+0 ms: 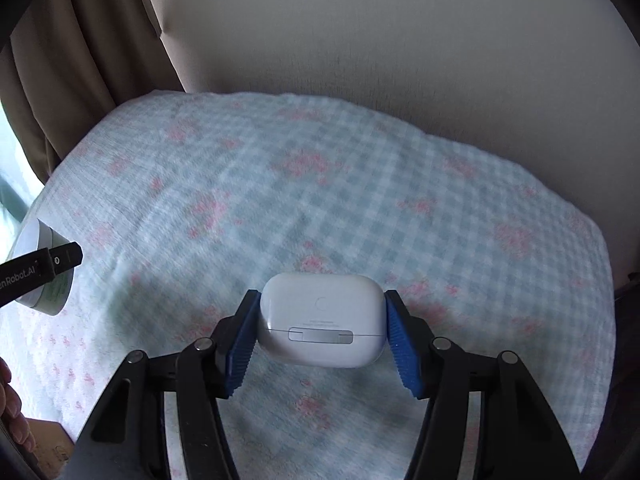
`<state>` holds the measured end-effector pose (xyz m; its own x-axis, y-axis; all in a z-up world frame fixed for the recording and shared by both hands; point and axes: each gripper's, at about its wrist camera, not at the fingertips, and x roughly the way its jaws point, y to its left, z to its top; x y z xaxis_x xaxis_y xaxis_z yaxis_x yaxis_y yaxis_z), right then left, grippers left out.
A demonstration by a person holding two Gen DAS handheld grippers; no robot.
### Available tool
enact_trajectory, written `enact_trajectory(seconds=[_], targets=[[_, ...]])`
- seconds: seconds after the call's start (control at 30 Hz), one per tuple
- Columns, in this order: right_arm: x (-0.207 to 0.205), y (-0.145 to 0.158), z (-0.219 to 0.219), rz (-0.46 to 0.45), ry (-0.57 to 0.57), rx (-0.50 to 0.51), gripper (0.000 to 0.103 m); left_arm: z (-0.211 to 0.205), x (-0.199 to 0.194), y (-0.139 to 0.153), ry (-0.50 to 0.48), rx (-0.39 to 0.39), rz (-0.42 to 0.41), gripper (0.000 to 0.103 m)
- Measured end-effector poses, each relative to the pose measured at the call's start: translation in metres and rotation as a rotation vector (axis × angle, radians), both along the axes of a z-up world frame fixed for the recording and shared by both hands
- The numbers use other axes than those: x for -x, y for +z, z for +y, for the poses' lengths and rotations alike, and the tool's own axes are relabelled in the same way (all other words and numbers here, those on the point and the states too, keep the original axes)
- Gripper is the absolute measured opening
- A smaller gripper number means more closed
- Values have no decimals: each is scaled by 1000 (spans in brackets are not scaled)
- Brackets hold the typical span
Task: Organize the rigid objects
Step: 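Carry the white jar and earbud case toward the cardboard box with both tools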
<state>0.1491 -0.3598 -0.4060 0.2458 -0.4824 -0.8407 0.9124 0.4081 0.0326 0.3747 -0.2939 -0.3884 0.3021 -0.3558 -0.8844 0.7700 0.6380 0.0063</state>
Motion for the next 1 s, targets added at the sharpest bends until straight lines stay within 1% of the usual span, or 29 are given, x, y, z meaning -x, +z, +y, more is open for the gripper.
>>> enact_trajectory(seconds=[0.17, 0.27, 0.4, 0.5, 0.67, 0.77, 0.9, 1.0], targets=[[7, 50, 9, -23, 50, 37, 56, 29, 19, 54, 33, 47, -8, 67], [11, 81, 18, -36, 92, 57, 56, 51, 30, 86, 69, 71, -3, 67], [15, 125, 34, -46, 170, 60, 56, 88, 44, 125, 131, 95, 8, 67], [18, 156, 54, -50, 233, 69, 56, 120, 56, 149, 169, 101, 9, 67], [16, 199, 92, -61, 358, 68, 56, 186, 72, 180, 251, 115, 16, 67], [11, 218, 121, -71, 444, 55, 56, 231, 81, 191, 312, 121, 27, 67], [0, 232, 156, -85, 546, 24, 56, 289, 88, 200, 395, 126, 36, 67], [-10, 235, 181, -102, 616, -16, 56, 330, 92, 201, 453, 115, 31, 67]])
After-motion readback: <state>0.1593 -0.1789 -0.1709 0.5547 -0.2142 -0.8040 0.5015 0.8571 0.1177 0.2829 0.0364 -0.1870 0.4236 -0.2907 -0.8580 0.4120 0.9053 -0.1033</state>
